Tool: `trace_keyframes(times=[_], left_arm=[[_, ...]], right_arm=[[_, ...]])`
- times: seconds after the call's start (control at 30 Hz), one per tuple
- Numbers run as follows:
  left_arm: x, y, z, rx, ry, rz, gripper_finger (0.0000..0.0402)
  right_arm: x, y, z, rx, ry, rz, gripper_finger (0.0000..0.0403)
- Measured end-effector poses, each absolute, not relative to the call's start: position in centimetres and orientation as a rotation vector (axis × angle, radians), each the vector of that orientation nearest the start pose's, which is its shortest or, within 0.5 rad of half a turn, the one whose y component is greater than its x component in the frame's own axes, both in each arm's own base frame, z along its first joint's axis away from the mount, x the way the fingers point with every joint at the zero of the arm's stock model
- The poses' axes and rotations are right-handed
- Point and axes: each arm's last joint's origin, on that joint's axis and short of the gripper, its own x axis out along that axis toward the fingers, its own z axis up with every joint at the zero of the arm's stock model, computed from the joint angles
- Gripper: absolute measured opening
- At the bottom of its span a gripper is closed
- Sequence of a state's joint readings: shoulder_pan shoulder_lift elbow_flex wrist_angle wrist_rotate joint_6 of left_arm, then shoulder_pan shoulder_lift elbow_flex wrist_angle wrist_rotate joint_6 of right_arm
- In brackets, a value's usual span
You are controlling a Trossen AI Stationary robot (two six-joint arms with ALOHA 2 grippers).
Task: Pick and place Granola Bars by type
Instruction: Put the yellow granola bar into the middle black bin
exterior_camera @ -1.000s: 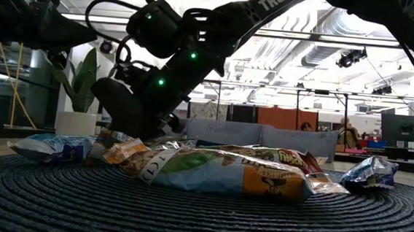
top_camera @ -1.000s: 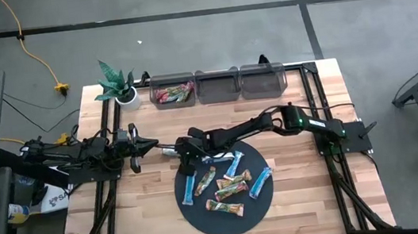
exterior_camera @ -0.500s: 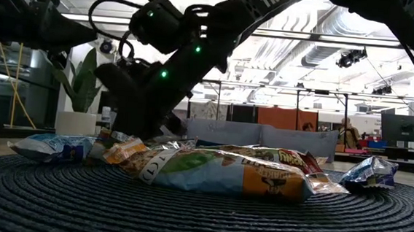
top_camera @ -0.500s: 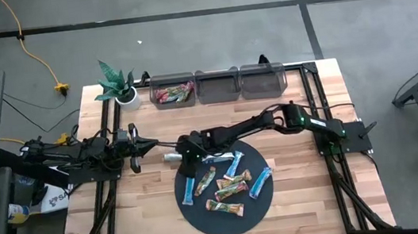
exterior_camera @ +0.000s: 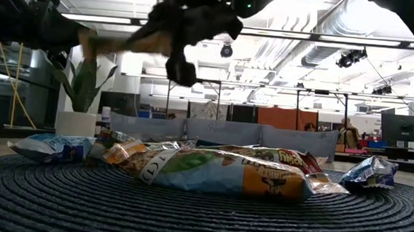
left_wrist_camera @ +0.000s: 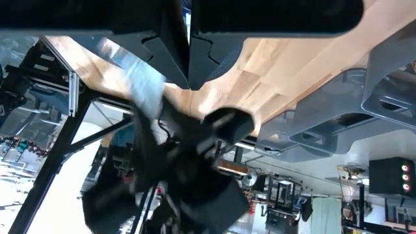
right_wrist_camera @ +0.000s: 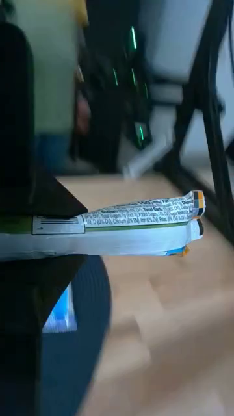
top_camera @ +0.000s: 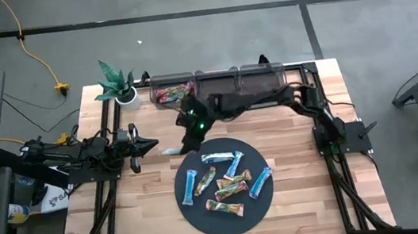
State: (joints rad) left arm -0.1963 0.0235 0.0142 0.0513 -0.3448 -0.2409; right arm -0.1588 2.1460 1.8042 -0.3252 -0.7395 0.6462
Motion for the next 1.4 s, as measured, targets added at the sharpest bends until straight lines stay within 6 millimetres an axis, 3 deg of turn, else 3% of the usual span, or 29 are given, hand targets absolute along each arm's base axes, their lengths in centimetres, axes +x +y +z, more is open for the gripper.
trace_keyframes(times=[0.27, 0.5, 0.8, 1.17, 1.4], left_arm=[[9.7, -0.9, 17.1, -0.252, -0.058, 0.143, 0.0001], [9.7, -0.9, 17.1, -0.252, -0.058, 0.144, 0.0001], [9.7, -0.9, 17.1, -0.252, -0.058, 0.144, 0.0001], [9.7, -0.9, 17.1, -0.252, -0.059, 0.145, 0.0001], [9.7, -0.9, 17.1, -0.252, -0.058, 0.145, 0.0001]], right_arm=[[46.7, -6.8, 28.0, 0.983, 0.754, 0.615, 0.0059], [47.2, -6.7, 29.7, 0.953, 0.649, 0.738, 0.0059], [47.8, -7.5, 32.3, 0.882, 0.400, 0.747, 0.0058], [47.1, -9.6, 34.9, 0.829, 0.179, 0.786, 0.0045], [45.9, -12.5, 36.2, 0.828, 0.101, 0.759, 0.0043]])
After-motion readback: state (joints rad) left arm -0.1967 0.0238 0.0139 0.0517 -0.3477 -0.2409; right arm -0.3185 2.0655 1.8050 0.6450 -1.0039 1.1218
